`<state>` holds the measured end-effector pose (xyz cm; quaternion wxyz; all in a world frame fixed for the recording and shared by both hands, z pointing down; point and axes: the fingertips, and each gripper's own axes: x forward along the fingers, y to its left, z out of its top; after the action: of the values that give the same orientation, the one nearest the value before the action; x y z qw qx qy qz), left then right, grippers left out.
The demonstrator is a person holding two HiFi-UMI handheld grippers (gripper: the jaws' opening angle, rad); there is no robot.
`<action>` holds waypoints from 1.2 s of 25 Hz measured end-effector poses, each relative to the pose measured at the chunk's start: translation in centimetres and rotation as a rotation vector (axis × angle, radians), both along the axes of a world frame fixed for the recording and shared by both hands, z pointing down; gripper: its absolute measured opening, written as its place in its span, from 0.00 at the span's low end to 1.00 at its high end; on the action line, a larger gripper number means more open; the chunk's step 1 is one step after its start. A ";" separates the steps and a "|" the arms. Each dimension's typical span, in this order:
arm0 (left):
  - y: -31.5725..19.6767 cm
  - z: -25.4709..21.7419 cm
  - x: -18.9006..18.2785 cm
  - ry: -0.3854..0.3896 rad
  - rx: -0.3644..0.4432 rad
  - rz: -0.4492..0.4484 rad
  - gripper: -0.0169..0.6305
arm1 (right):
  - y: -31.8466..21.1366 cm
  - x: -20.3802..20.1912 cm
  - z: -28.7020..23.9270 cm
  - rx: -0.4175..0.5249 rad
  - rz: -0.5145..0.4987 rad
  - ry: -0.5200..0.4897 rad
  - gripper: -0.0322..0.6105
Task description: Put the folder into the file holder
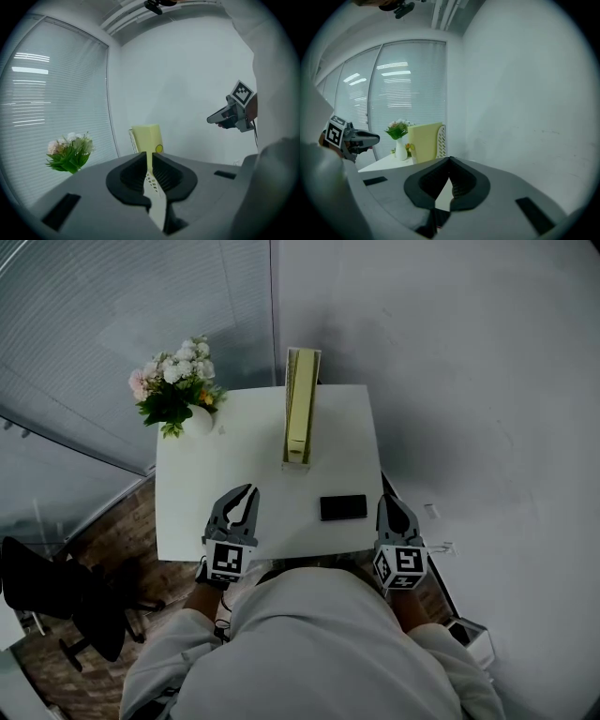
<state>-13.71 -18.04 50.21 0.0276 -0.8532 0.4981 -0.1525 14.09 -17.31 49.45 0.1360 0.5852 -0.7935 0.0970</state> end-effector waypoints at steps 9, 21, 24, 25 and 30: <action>1.4 0.1 -2.6 0.015 -0.013 0.010 0.04 | 1.1 -2.2 -0.1 0.018 0.032 -0.001 0.07; 1.4 0.5 -3.9 0.028 -0.034 0.045 0.04 | 1.5 -4.2 0.3 0.023 0.046 0.000 0.07; 1.5 0.6 -3.8 0.023 -0.039 0.051 0.04 | 1.4 -4.4 0.4 0.021 0.042 0.002 0.07; 1.5 0.7 -3.8 0.022 -0.041 0.053 0.04 | 1.4 -4.4 0.3 0.021 0.041 0.003 0.07; 1.4 1.0 -3.3 0.020 -0.053 0.060 0.04 | 1.1 -4.2 0.3 0.020 0.038 0.004 0.07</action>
<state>-17.05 -16.67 51.20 0.0046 -0.8696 0.4683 -0.1563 9.87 -16.20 49.73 0.1298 0.6017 -0.7829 0.0902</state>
